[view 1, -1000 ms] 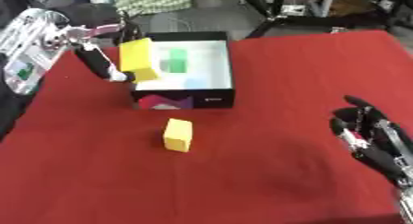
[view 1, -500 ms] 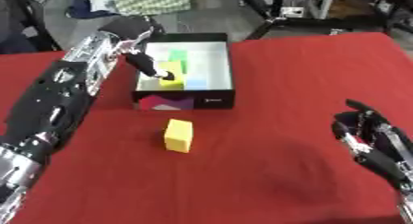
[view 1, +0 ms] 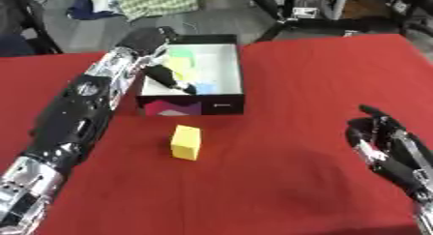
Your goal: Pick up objects on the table and place them in the box.
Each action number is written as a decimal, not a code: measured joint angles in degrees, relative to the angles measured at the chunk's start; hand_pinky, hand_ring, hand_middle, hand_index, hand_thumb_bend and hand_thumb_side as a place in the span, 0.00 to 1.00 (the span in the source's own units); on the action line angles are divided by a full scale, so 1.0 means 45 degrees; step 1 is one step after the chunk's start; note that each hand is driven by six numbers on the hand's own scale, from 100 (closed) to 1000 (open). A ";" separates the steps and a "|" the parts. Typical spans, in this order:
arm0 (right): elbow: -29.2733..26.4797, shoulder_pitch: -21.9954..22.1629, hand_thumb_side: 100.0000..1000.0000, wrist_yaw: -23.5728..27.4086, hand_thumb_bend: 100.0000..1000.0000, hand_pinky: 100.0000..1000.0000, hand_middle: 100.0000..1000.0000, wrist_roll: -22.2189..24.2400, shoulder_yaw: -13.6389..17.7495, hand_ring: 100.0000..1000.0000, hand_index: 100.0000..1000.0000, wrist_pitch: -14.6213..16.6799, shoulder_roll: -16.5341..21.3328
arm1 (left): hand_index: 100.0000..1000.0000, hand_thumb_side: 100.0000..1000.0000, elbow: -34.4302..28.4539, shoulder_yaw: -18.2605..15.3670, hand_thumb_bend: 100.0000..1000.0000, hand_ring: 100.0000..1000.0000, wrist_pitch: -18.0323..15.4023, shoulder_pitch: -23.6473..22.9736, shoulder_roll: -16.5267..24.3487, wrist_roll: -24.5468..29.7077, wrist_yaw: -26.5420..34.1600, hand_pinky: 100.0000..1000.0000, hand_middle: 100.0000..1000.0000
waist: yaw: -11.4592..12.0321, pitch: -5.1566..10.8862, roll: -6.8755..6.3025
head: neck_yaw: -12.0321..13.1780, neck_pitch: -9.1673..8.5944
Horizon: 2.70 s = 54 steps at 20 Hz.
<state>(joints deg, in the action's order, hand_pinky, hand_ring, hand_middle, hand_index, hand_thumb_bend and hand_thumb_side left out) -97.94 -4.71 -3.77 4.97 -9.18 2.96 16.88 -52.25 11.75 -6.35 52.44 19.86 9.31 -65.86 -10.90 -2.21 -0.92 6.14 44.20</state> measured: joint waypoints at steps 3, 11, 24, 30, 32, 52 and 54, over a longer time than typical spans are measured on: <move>0.0001 0.0009 0.44 0.0000 0.24 0.75 0.67 -0.0034 0.0023 0.74 0.93 -0.0017 0.0000 | 0.81 0.54 -0.1720 0.0203 0.94 0.66 -0.0499 -0.0328 0.1090 0.1172 0.1707 0.77 0.67 | 0.0085 0.0000 0.0000 | -0.0049 0.0000; 0.0010 0.0035 0.44 -0.0010 0.23 0.75 0.67 -0.0113 0.0084 0.74 0.93 0.0008 0.0007 | 0.80 0.50 -0.7388 0.0922 0.87 0.64 -0.1047 -0.2404 0.4798 0.5991 0.7798 0.75 0.65 | 0.0160 0.0000 -0.0006 | -0.0050 0.0000; 0.0013 -0.0030 0.44 -0.0011 0.23 0.75 0.67 -0.0138 0.0083 0.74 0.93 -0.0019 0.0016 | 0.81 0.42 -0.8412 0.3126 0.82 0.65 -0.0413 -0.3339 0.5171 0.9393 0.9847 0.73 0.67 | 0.0127 0.0000 -0.0006 | -0.0061 0.0000; 0.0013 -0.0033 0.45 -0.0011 0.22 0.75 0.67 -0.0135 0.0081 0.74 0.93 -0.0020 0.0016 | 0.83 0.41 -0.7207 0.3763 0.81 0.67 -0.0489 -0.3264 0.4258 0.9453 0.9072 0.75 0.70 | 0.0091 0.0000 -0.0006 | -0.0083 0.0000; 0.0013 -0.0060 0.45 -0.0011 0.22 0.75 0.67 -0.0134 0.0080 0.74 0.93 -0.0020 0.0016 | 0.84 0.41 -0.6915 0.3772 0.83 0.67 -0.0484 -0.3245 0.3946 0.9249 0.8645 0.75 0.70 | 0.0089 0.0000 -0.0006 | -0.0085 0.0000; 0.0013 -0.0067 0.45 -0.0011 0.21 0.75 0.67 -0.0117 0.0078 0.74 0.93 -0.0010 0.0015 | 0.67 0.27 -0.5624 0.4211 0.48 0.50 -0.0870 -0.3687 0.2373 0.6560 0.5841 0.62 0.50 | 0.0014 0.0000 -0.0006 | -0.0093 0.0000; 0.0013 -0.0067 0.45 -0.0011 0.21 0.75 0.67 -0.0117 0.0078 0.74 0.93 -0.0010 0.0015 | 0.58 0.22 -0.5502 0.4164 0.38 0.41 -0.0711 -0.3794 0.2283 0.5921 0.5697 0.54 0.41 | 0.0013 0.0000 -0.0005 | -0.0089 0.0000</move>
<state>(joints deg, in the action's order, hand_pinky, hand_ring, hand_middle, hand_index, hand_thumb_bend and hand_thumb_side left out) -97.88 -5.01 -3.82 4.45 -8.83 2.91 16.94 -77.01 30.49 -9.55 35.37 30.14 35.95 -40.22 -10.84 -2.21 -0.95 5.74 44.20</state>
